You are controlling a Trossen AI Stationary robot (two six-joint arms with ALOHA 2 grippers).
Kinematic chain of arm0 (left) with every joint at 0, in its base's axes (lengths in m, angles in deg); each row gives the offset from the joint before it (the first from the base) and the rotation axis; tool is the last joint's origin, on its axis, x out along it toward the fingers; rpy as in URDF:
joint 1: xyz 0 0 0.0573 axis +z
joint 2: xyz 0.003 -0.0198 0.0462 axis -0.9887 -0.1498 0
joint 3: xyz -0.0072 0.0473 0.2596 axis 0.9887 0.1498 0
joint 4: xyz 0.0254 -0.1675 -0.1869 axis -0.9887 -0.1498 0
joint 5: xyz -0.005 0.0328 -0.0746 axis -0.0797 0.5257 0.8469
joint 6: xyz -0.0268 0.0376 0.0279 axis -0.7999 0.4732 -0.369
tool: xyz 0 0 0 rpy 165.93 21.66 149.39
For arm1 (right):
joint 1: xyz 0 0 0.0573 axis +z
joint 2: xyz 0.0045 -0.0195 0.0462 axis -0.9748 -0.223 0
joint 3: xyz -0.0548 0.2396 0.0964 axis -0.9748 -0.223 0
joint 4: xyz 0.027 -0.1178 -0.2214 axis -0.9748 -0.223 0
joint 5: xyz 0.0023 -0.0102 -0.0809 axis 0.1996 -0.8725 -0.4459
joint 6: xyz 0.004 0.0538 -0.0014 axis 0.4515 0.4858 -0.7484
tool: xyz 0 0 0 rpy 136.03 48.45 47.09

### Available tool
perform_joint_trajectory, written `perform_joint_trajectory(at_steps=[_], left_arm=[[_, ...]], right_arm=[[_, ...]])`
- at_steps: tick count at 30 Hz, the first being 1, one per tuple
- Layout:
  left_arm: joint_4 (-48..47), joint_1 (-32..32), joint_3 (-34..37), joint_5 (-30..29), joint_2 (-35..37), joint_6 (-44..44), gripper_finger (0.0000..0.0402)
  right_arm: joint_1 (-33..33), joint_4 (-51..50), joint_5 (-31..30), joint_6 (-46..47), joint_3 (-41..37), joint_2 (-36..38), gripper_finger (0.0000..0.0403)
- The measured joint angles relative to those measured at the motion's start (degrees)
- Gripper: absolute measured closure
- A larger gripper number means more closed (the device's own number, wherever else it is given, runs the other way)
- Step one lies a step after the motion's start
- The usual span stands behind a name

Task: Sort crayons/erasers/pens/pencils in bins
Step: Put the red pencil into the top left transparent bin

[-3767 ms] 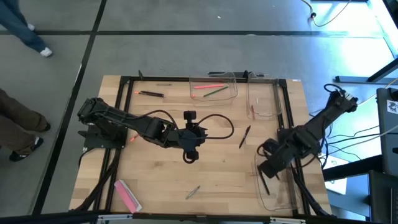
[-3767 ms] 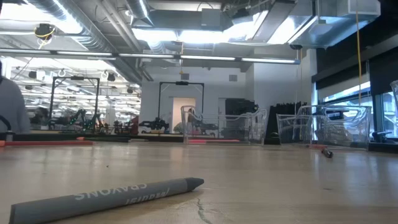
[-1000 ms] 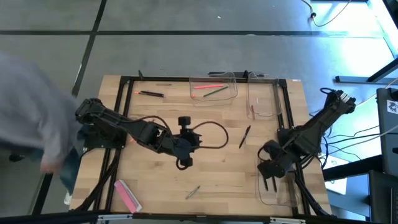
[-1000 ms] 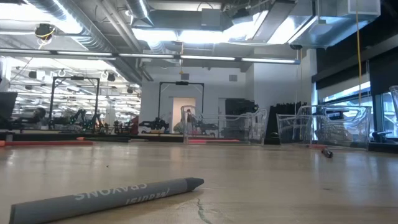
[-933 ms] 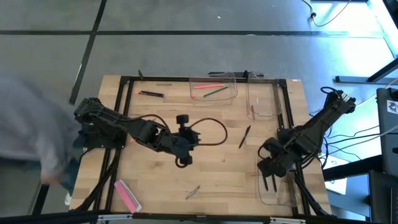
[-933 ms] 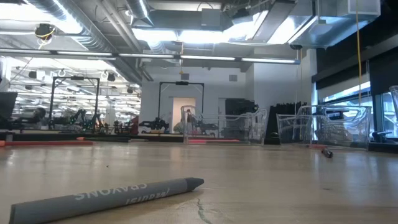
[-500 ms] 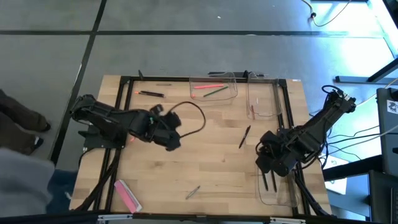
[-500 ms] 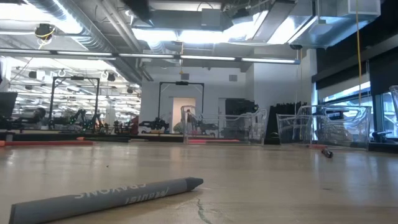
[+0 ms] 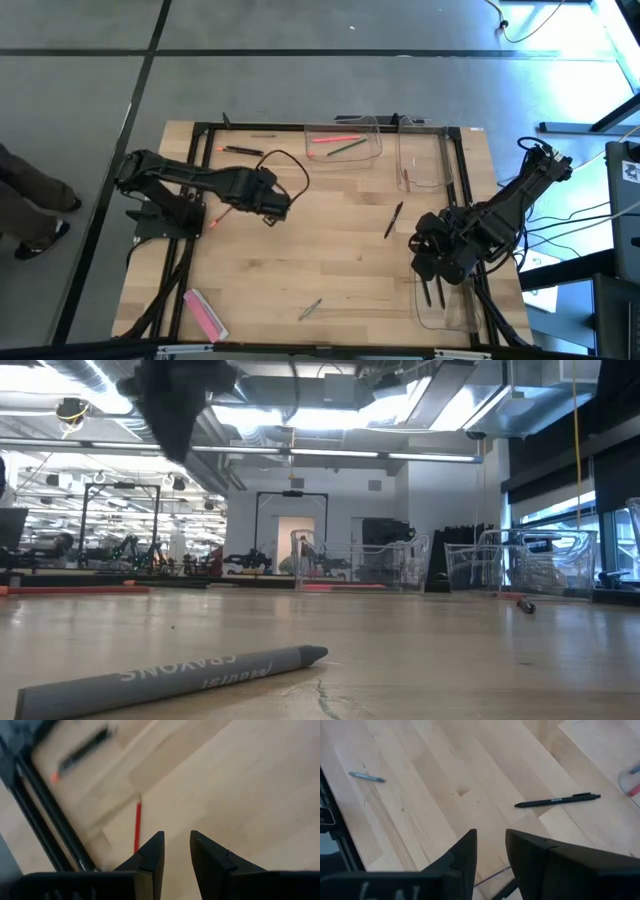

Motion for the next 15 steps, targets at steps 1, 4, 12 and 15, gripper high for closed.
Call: perform_joint_trajectory(at_steps=[1, 4, 12, 15], left_arm=[[-0.1, 1.4, 0.9, 1.9, 0.0, -0.7, 0.0316], [-0.1, 5.6, 4.2, 6.1, 0.0, 0.4, 0.0316], [8.2, 13.7, 13.0, 10.7, 0.0, 6.0, 0.0316], [10.1, 16.4, 15.8, 10.8, 0.0, 6.7, 0.0316]], right_arm=[[0.0, 0.0, 0.0, -0.1, 0.0, 0.0, 0.0297], [0.0, 0.1, 0.0, -1.8, 0.0, 0.0, 0.0297], [0.0, 1.1, 0.0, -2.8, 0.0, 0.0, 0.0297], [0.0, 1.2, 0.0, -2.8, 0.0, 0.0, 0.0297]])
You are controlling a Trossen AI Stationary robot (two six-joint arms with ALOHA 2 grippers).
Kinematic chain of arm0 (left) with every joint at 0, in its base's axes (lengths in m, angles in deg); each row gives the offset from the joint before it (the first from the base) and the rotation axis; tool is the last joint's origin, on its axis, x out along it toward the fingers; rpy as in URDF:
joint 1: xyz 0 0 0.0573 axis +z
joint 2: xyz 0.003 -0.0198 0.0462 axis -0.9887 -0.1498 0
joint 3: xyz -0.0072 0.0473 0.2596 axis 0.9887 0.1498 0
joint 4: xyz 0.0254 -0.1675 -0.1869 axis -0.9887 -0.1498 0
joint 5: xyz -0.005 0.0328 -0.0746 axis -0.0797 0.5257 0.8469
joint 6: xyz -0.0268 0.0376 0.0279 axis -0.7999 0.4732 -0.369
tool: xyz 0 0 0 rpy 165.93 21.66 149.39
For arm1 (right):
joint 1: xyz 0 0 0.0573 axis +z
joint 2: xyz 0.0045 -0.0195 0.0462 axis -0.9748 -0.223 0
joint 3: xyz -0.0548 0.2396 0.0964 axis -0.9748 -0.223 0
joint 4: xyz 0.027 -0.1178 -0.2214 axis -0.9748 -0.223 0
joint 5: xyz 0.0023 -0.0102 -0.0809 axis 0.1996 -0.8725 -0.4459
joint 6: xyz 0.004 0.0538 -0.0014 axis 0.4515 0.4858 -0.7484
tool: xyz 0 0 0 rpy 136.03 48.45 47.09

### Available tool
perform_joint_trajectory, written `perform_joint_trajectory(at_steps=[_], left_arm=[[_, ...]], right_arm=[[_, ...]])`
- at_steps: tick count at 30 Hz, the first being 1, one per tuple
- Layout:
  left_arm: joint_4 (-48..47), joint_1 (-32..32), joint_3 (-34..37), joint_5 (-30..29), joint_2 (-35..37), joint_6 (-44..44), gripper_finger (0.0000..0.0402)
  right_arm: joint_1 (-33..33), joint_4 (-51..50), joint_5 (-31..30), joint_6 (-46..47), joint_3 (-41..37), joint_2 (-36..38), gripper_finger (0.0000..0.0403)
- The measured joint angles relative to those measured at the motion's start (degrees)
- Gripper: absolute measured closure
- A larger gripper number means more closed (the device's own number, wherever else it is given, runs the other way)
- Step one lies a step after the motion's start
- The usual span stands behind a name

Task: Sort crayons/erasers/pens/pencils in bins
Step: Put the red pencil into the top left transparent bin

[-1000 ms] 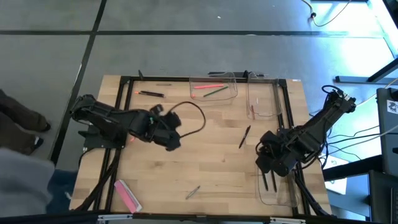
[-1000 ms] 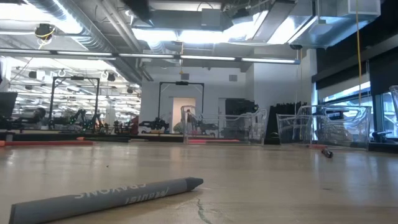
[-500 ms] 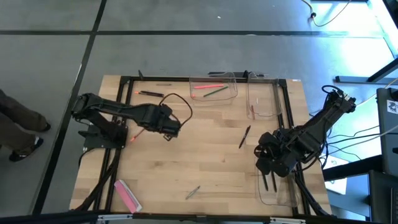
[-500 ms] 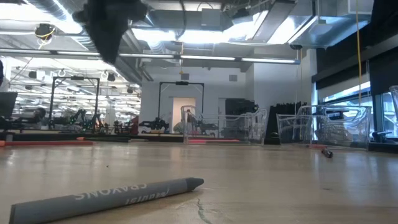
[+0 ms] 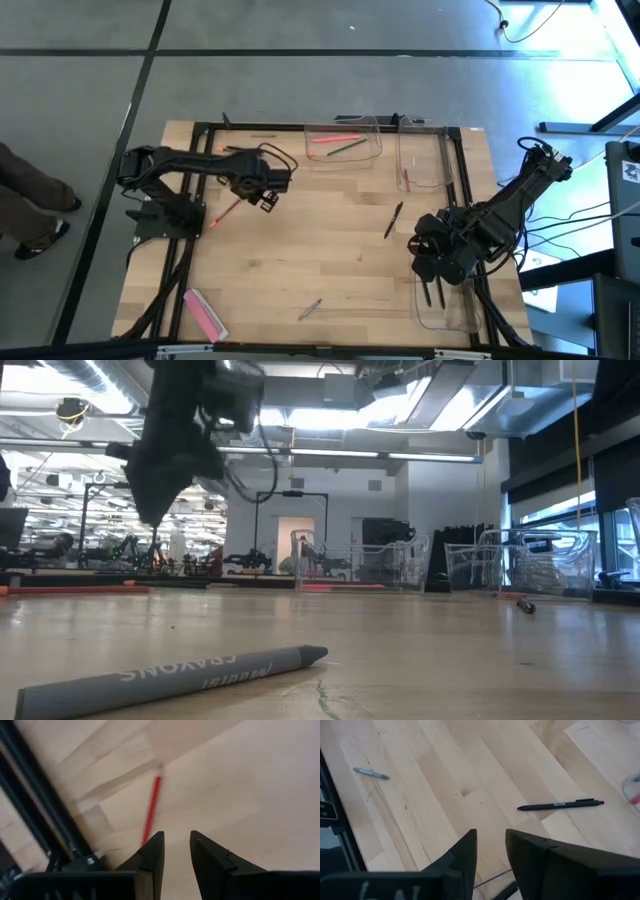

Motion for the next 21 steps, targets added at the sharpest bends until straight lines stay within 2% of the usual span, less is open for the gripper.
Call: perform_joint_trajectory(at_steps=[5, 11, 21], left_arm=[[0.9, 3.7, 4.1, 2.8, 0.0, 0.9, 0.0316], [5.0, 5.6, 9.1, 3.0, 0.0, 5.4, 0.0316], [12.6, 8.0, 14.3, 4.6, 0.0, 7.7, 0.0316]], right_arm=[[0.0, 0.0, 0.0, 0.0, 0.0, 0.0, 0.0297], [0.0, 0.0, 0.0, 0.0, 0.0, 0.0, 0.0297], [0.0, 0.0, 0.0, 0.0, 0.0, 0.0, 0.0297]])
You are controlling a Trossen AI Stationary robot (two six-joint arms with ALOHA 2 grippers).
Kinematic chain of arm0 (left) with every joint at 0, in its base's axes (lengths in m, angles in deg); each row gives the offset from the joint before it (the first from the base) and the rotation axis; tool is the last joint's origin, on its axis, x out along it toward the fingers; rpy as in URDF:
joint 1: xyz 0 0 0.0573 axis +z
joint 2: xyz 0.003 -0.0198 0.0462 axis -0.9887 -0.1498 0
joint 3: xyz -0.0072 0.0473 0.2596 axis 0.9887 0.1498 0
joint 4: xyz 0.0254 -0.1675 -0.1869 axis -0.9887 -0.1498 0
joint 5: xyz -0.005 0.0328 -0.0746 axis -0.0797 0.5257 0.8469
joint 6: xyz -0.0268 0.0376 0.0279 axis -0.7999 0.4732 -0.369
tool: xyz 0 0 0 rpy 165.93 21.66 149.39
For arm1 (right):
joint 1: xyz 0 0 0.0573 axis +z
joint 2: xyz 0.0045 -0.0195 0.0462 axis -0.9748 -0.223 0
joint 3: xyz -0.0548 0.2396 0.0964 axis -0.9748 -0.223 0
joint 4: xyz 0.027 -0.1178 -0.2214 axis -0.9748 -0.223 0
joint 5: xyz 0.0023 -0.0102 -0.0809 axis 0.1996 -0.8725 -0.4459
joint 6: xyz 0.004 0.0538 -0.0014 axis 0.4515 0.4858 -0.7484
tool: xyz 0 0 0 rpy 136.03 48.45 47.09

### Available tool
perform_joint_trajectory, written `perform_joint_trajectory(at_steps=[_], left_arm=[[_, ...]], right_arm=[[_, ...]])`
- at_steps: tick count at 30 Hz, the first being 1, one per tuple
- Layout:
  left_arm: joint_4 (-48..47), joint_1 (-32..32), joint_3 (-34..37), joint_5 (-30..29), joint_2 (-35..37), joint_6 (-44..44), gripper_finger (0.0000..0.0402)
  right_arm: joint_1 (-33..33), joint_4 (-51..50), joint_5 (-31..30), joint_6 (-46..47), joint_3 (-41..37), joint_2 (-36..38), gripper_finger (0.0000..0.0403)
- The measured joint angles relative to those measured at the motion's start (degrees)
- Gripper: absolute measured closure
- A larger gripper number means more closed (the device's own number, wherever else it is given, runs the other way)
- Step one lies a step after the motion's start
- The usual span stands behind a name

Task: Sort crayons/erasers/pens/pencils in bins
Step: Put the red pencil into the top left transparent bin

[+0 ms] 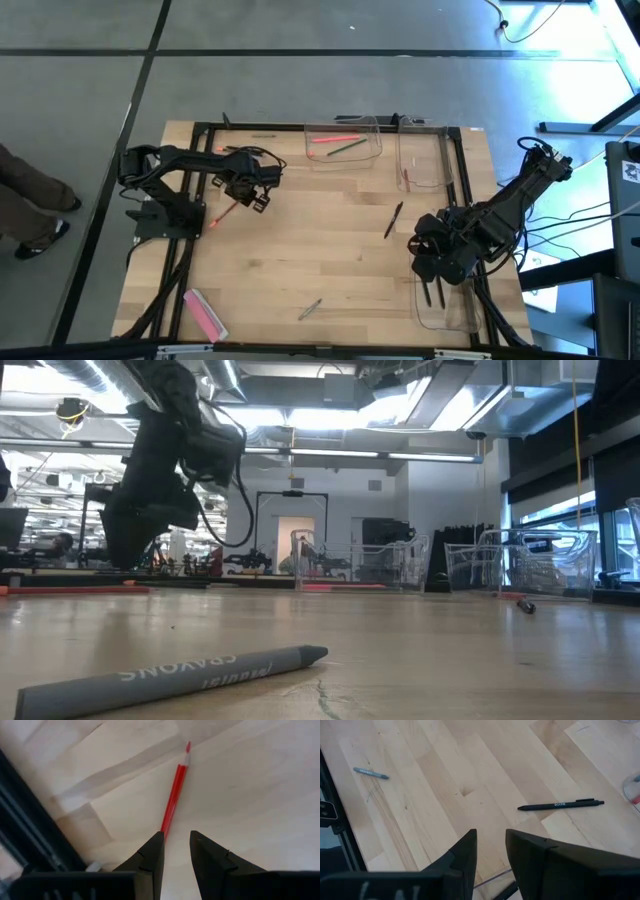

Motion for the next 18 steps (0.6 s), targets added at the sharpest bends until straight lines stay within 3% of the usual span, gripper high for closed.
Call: perform_joint_trajectory(at_steps=[10, 18], left_arm=[[4.2, 1.6, 4.0, -3.0, 0.0, -0.2, 0.0316], [7.8, 1.6, 6.2, -0.8, 0.0, -0.2, 0.0316]], right_arm=[[0.0, 0.0, -0.8, 0.0, 0.0, 0.0, 0.0297], [0.0, 0.0, -0.9, 0.0, 0.0, 0.0, 0.0297]])
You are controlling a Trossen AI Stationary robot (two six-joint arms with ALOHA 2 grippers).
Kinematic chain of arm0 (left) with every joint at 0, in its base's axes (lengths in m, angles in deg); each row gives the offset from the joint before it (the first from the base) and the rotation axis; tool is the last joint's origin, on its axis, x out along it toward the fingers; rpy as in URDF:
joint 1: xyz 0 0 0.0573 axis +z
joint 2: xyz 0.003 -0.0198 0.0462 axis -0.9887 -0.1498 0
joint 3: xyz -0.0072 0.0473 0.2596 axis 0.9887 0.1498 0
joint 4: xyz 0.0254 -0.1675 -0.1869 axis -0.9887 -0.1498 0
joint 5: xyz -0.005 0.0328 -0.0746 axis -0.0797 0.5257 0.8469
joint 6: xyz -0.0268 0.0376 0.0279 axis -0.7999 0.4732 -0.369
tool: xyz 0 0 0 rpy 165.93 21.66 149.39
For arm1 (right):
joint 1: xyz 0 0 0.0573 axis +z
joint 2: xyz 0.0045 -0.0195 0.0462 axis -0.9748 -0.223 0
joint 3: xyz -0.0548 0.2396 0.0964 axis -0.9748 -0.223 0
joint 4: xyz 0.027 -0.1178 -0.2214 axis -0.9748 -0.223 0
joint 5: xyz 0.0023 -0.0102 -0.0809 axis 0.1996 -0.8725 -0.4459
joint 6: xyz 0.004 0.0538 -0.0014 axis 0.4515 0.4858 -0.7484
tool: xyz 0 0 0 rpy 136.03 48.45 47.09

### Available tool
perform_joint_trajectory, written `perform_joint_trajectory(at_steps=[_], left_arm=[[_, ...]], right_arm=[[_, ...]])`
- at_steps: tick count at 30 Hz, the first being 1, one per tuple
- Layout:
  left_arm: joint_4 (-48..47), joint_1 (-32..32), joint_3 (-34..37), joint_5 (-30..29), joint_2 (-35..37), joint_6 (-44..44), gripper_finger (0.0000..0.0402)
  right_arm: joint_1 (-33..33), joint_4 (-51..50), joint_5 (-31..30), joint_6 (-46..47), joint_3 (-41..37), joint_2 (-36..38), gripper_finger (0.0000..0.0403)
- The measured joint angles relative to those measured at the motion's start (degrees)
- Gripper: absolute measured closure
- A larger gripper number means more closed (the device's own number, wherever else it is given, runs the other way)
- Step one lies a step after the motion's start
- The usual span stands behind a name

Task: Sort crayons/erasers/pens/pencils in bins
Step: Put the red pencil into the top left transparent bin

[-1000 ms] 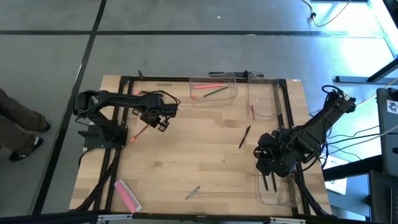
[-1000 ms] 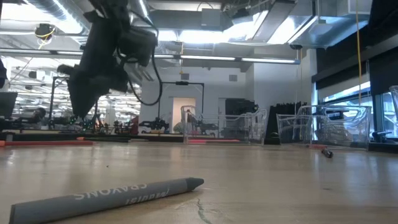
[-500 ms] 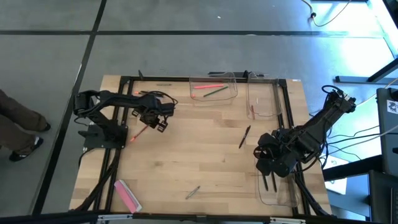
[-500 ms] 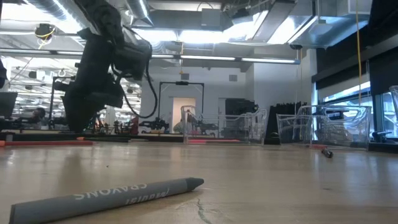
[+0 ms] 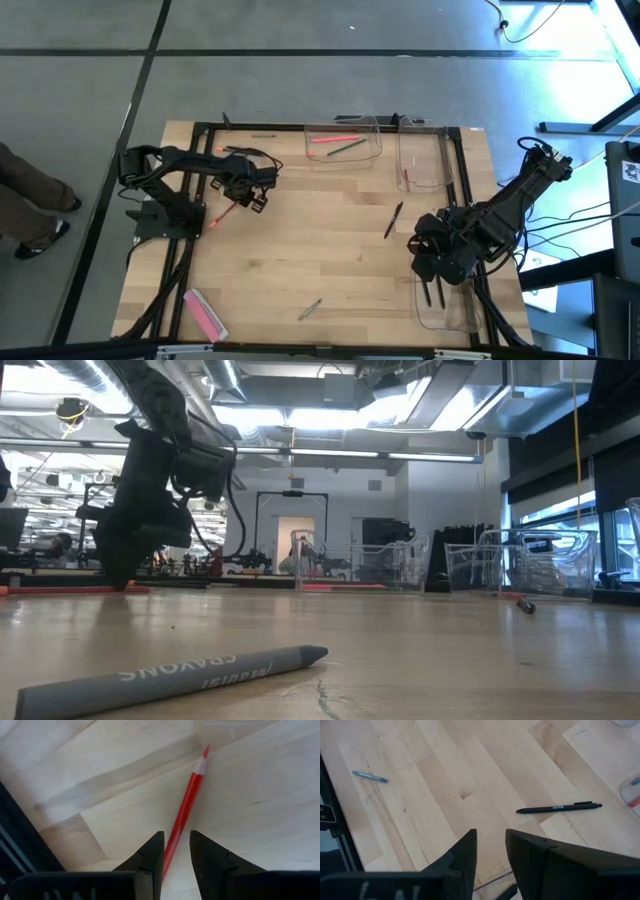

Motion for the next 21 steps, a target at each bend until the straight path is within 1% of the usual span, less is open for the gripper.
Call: perform_joint_trajectory(at_steps=[8, 18, 21], left_arm=[[0.8, 0.0, 1.7, -0.6, 0.0, -0.1, 0.0316], [1.6, 0.7, 2.3, 3.1, 0.2, 0.0, 0.0316], [1.8, 0.7, 2.3, 5.3, 0.1, 0.6, 0.0318]], right_arm=[[0.0, 0.0, 0.0, 0.0, 0.0, 0.0, 0.0297], [0.0, 0.0, 0.0, 0.0, 0.0, 0.0, 0.0297], [0.0, 0.0, 0.0, 0.0, 0.0, 0.0, 0.0297]])
